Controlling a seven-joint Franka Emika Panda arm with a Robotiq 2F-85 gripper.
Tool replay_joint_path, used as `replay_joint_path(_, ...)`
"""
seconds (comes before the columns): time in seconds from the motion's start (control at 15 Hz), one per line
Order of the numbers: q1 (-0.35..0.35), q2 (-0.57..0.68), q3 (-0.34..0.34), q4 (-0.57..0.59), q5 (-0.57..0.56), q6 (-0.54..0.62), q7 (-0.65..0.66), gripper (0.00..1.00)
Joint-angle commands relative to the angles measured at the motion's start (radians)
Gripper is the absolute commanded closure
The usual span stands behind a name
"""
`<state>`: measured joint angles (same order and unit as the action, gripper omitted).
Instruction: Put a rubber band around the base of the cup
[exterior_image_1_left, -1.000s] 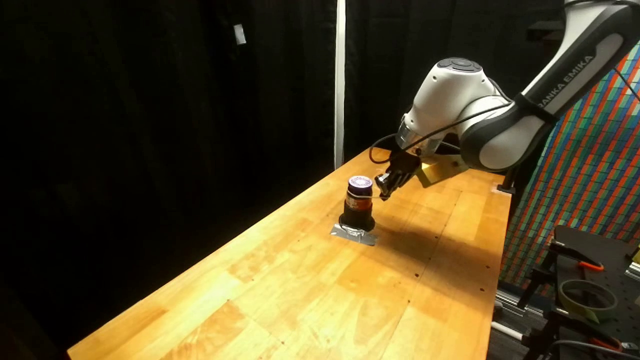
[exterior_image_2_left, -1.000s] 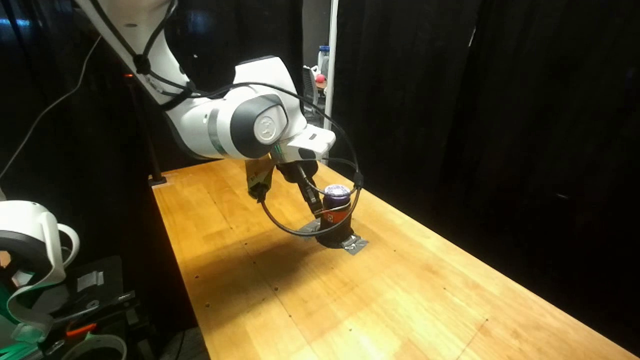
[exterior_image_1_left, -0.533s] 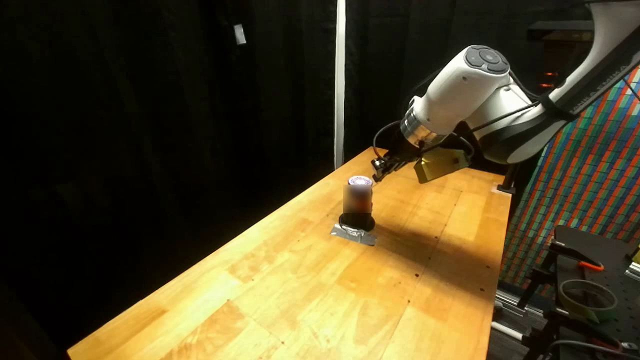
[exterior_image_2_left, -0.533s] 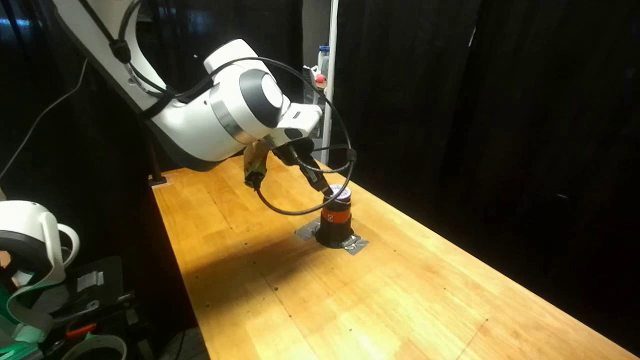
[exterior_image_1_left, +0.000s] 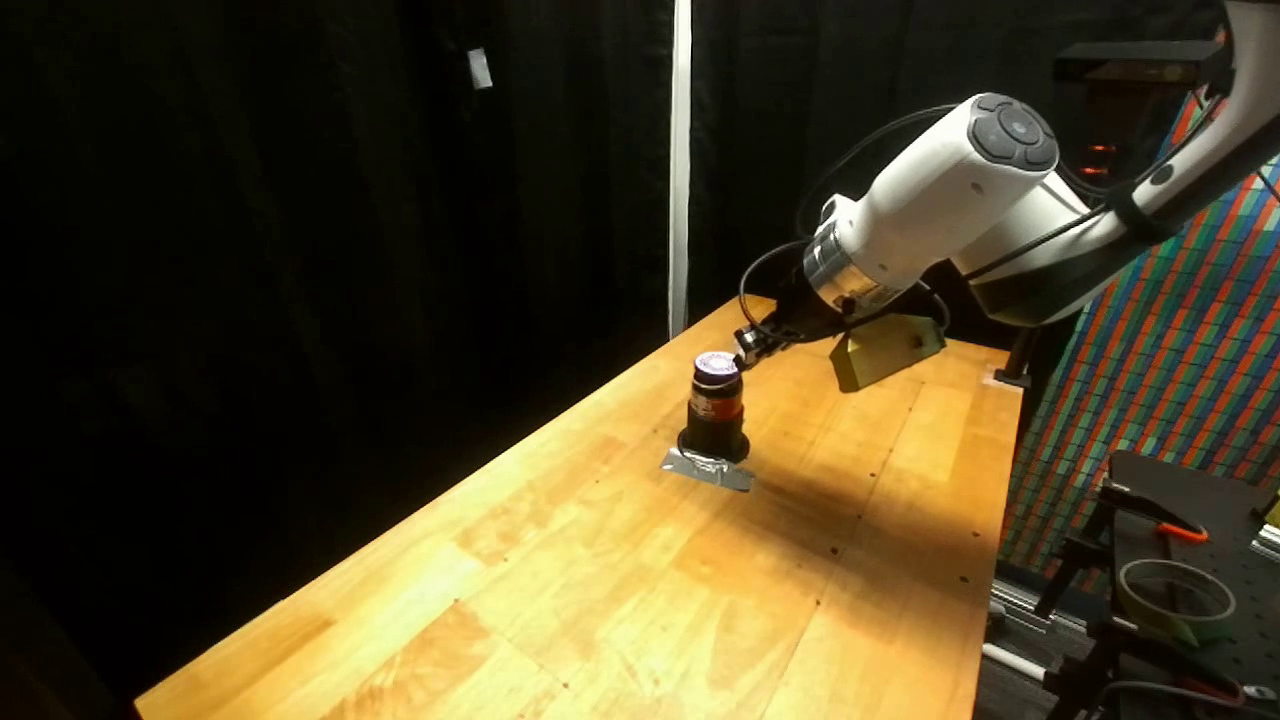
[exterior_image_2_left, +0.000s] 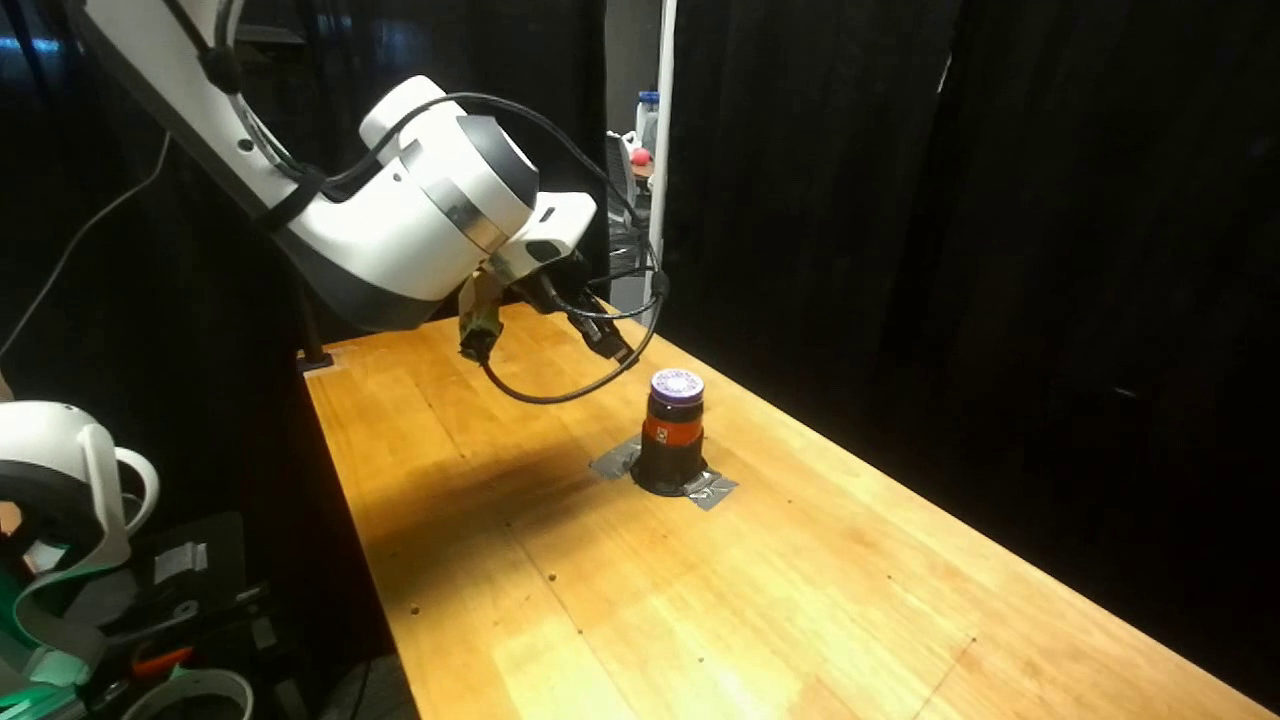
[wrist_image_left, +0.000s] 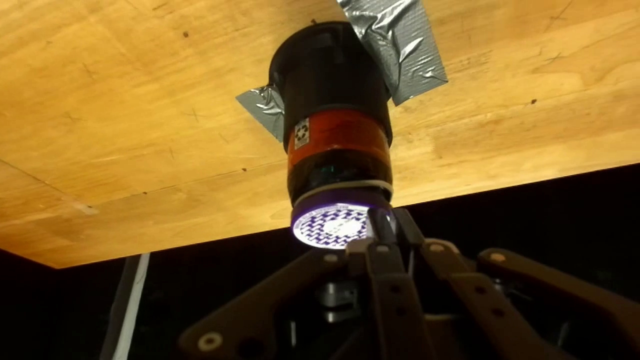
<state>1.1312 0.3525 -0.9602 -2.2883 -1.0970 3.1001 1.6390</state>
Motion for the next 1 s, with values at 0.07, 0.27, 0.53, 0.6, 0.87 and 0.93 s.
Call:
replay_joint_path(0.07,-0.024,-0.101,0.041,-0.066,0.015,-0.001,-0.088,0.61)
replay_joint_path(0.27,-0.137,-0.267,0.209,-0.197,0.1,-0.058,-0.304,0.48)
replay_joint_path(0.53,-0.209,-0.45,0.392,-0.371,0.305,-0.207,-0.559,0.16)
replay_joint_path(0.6,-0.298,-0.501,0.524,-0.4,0.384,-0.284,-0.62,0.1)
replay_joint_path(0.87,-0.099,-0.645,0.438,-0.359,0.744,-0.615,-0.915,0.0)
replay_joint_path(0.93,-0.119,-0.662,0.456,-0.312,0.794,-0.698,-0.966,0.0)
